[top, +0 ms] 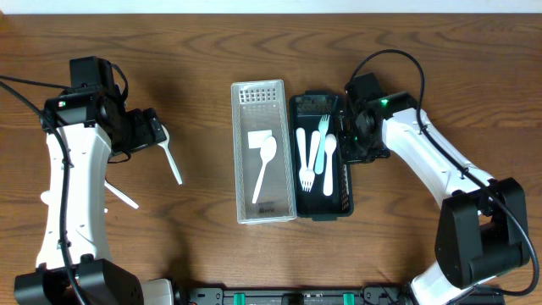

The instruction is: Pack container

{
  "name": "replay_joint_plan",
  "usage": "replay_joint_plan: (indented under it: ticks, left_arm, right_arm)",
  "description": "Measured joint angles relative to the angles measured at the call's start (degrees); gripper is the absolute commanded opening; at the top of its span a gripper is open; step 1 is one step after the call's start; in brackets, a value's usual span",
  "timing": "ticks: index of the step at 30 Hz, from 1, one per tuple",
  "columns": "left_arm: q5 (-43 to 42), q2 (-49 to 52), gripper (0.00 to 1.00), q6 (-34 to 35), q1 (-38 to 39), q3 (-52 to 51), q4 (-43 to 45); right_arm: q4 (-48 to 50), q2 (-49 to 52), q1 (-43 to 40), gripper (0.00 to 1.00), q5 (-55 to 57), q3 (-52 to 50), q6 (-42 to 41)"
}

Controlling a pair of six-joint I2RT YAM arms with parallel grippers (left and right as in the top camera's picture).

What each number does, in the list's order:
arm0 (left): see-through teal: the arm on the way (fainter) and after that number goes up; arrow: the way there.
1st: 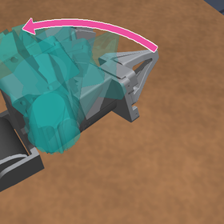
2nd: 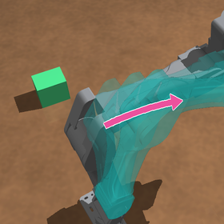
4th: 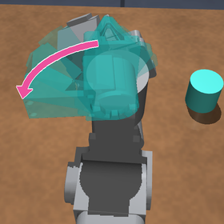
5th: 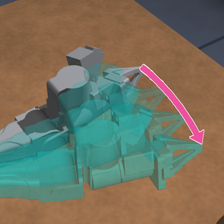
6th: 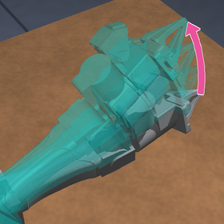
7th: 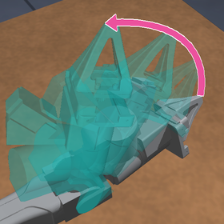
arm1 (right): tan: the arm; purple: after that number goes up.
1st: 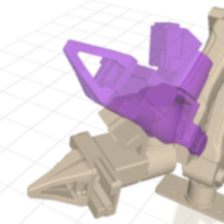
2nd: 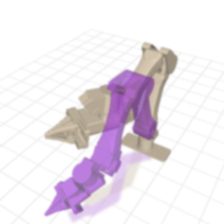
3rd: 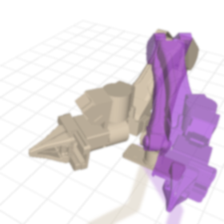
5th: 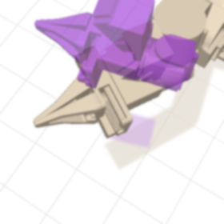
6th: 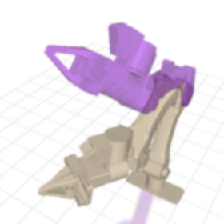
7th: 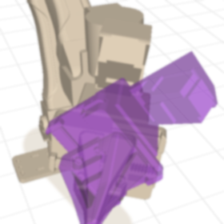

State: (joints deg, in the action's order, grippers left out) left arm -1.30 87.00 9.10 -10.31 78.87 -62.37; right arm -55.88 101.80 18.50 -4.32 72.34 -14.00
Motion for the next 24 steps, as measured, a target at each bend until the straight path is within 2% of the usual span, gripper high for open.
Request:
replay_joint_plan:
  ticks: [6, 12, 13, 14, 15, 17, 18, 24]
  left_arm:
    - [0.0, 0.0, 0.98, 0.0, 0.0, 0.0, 0.0]
    - [0.0, 0.0, 0.98, 0.0, 0.0, 0.0, -0.2]
    - [0.0, 0.0, 0.98, 0.0, 0.0, 0.0, -0.2]
    - [0.0, 0.0, 0.98, 0.0, 0.0, 0.0, -0.2]
    - [0.0, 0.0, 0.98, 0.0, 0.0, 0.0, -0.2]
    - [0.0, -0.3, 0.98, 0.0, 0.0, 0.0, 0.0]
    - [0.0, -0.6, 0.98, 0.0, 0.0, 0.0, 0.5]
    - [-0.1, -5.2, 0.98, 1.2, 0.0, 0.0, 5.5]
  right_arm:
    - [0.4, 0.0, 0.0, 0.06, 0.4, 0.0, 0.0]
    - [1.1, 0.0, -0.7, 0.10, 7.4, 0.0, -2.5]
    - [1.1, 0.0, -1.0, 0.15, 8.3, 0.0, -2.8]
    - [1.1, 0.0, -1.5, 0.31, 9.6, 0.0, -3.3]
    - [1.1, 0.0, -2.0, 0.59, 10.8, 0.1, -3.8]
    - [1.1, 0.0, -3.3, 0.94, 13.1, 0.6, -3.8]
    - [1.1, 0.0, -3.7, 0.99, 14.0, 1.1, -3.8]
    - [2.2, 0.0, -6.2, 0.99, 16.6, 4.7, -3.3]
